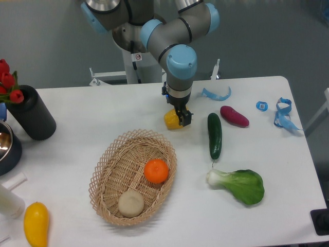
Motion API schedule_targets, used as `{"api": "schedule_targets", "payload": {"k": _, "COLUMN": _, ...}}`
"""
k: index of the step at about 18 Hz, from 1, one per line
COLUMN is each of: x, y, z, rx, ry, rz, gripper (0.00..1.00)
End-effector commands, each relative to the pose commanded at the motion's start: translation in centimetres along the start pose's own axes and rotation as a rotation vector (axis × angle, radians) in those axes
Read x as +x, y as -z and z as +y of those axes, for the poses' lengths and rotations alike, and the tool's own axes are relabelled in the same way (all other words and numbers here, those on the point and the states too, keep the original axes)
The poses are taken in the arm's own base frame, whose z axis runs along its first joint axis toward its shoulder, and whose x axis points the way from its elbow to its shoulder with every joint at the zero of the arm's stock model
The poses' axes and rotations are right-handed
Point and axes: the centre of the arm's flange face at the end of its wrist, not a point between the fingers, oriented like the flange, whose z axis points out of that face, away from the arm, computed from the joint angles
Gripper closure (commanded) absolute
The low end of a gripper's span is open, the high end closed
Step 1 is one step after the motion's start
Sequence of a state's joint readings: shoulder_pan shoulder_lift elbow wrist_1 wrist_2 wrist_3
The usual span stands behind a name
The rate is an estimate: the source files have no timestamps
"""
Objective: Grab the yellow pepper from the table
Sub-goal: 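Lower the gripper onto the yellow pepper and close on it, then lift the grasped yellow pepper up off the table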
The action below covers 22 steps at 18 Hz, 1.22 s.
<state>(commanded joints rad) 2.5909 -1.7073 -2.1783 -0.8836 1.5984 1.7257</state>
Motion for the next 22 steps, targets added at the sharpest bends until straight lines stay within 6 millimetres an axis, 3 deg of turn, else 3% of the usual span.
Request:
{"api": "schedule_targets", "payload": {"k": 1, "x": -0.1, "y": 0.0, "z": 0.0, "rx": 0.0, "ry": 0.002, "rz": -0.002, "gripper": 0.01}}
{"api": "schedule_targets", "payload": {"k": 3, "x": -0.4, "y": 0.3, "z": 0.1, "rx": -0.001, "ry": 0.011, "rz": -0.008, "gripper": 0.39}}
{"api": "schedule_targets", "payload": {"k": 5, "x": -0.4, "y": 0.2, "z": 0.1, "rx": -0.002, "ry": 0.011, "rz": -0.006, "gripper": 0.59}}
{"api": "schedule_targets", "payload": {"k": 6, "x": -0.4, "y": 0.2, "z": 0.1, "rx": -0.003, "ry": 0.011, "rz": -0.007, "gripper": 0.64}}
{"api": "schedule_targets", "payload": {"k": 11, "x": -0.9, "y": 0.9, "z": 0.2, "rx": -0.004, "ry": 0.013, "rz": -0.024, "gripper": 0.7}}
{"api": "schedule_targets", "payload": {"k": 13, "x": -1.6, "y": 2.6, "z": 0.3, "rx": -0.003, "ry": 0.014, "rz": -0.058, "gripper": 0.7}}
{"api": "schedule_targets", "payload": {"k": 15, "x": -2.8, "y": 6.1, "z": 0.3, "rx": 0.017, "ry": 0.033, "rz": -0.131, "gripper": 0.7}}
{"api": "schedule_targets", "payload": {"k": 18, "x": -4.0, "y": 11.6, "z": -0.8, "rx": 0.213, "ry": 0.113, "rz": -0.263, "gripper": 0.71}}
{"api": "schedule_targets", "payload": {"k": 22, "x": -5.8, "y": 17.1, "z": -0.5, "rx": 0.415, "ry": 0.238, "rz": -0.363, "gripper": 0.71}}
